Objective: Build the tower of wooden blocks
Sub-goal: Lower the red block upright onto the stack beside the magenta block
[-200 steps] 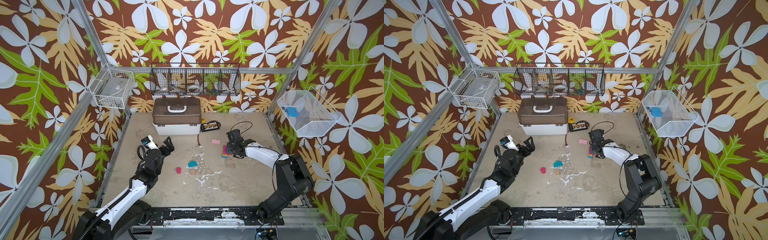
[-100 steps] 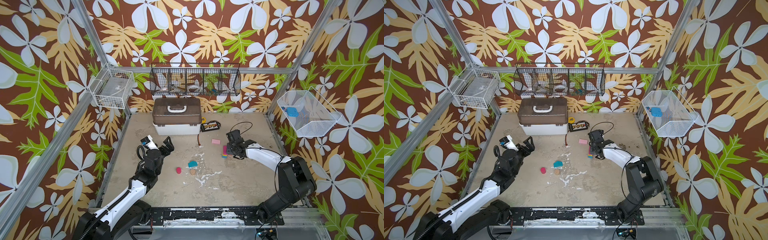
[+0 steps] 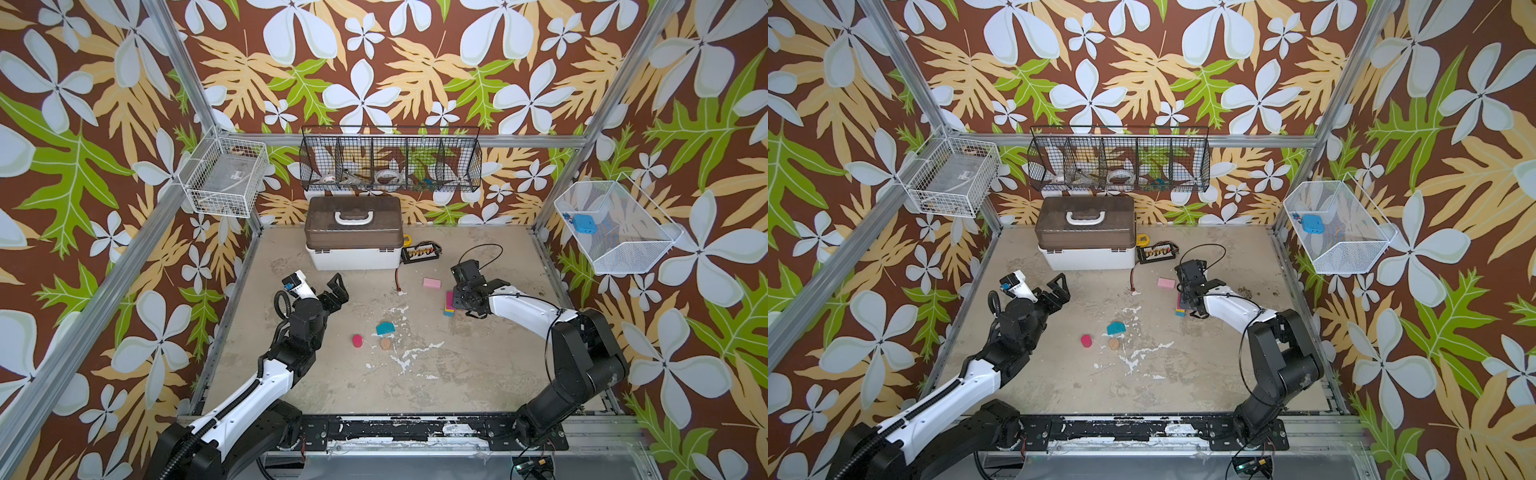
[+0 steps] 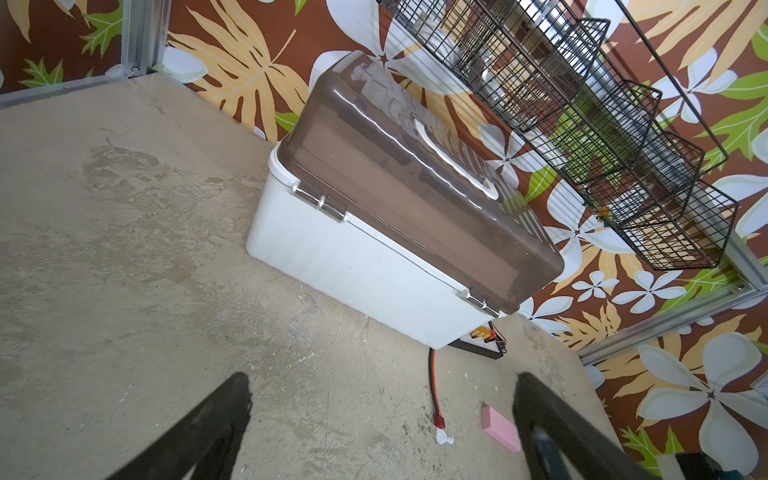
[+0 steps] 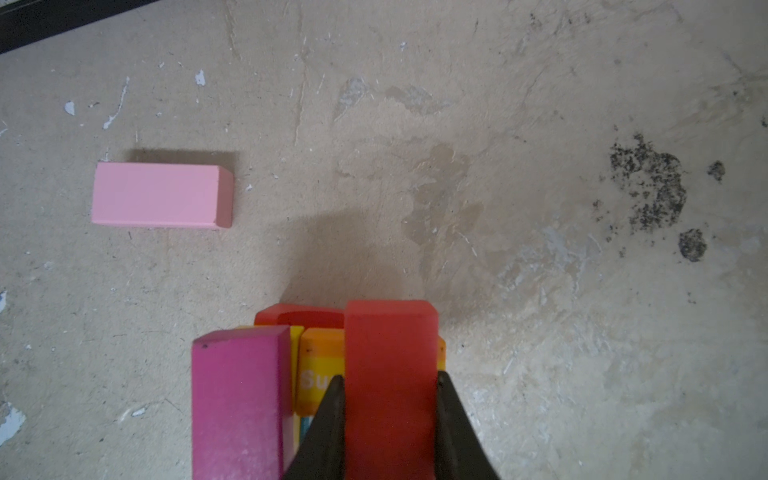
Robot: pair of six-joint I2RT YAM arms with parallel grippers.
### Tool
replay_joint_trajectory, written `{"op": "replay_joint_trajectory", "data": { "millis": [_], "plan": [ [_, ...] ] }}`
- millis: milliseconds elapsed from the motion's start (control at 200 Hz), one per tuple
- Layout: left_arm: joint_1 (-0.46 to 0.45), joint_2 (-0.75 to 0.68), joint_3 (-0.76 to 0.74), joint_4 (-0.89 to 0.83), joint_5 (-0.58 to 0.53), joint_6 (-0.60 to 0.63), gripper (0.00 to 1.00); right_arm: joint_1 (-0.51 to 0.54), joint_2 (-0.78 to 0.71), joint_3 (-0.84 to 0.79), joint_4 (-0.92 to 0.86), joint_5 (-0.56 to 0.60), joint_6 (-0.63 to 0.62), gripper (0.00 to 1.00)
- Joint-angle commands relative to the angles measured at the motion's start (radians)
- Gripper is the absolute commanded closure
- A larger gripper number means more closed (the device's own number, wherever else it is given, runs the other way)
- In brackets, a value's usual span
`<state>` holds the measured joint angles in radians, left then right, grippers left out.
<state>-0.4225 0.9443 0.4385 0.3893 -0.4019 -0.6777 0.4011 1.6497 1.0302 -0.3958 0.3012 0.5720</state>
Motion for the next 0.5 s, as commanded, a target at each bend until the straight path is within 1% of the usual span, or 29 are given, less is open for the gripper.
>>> {"op": "replay_joint_trajectory", "data": {
  "millis": [0, 436, 496],
  "plan": [
    [0.001, 0.0, 0.009, 0.006, 0.0, 0.0, 0.0, 0.002, 0.001, 0.009, -0.003, 0.026, 0.006, 0.73],
    [0.001, 0.001, 0.009, 0.007, 0.001, -0.002, 0.0, -0.001, 0.015, 0.016, -0.001, 0.028, 0.006, 0.72],
    [0.0, 0.002, 0.01, 0.008, 0.001, -0.002, 0.0, -0.001, 0.015, 0.016, -0.001, 0.028, 0.006, 0.7]
  ]
}}
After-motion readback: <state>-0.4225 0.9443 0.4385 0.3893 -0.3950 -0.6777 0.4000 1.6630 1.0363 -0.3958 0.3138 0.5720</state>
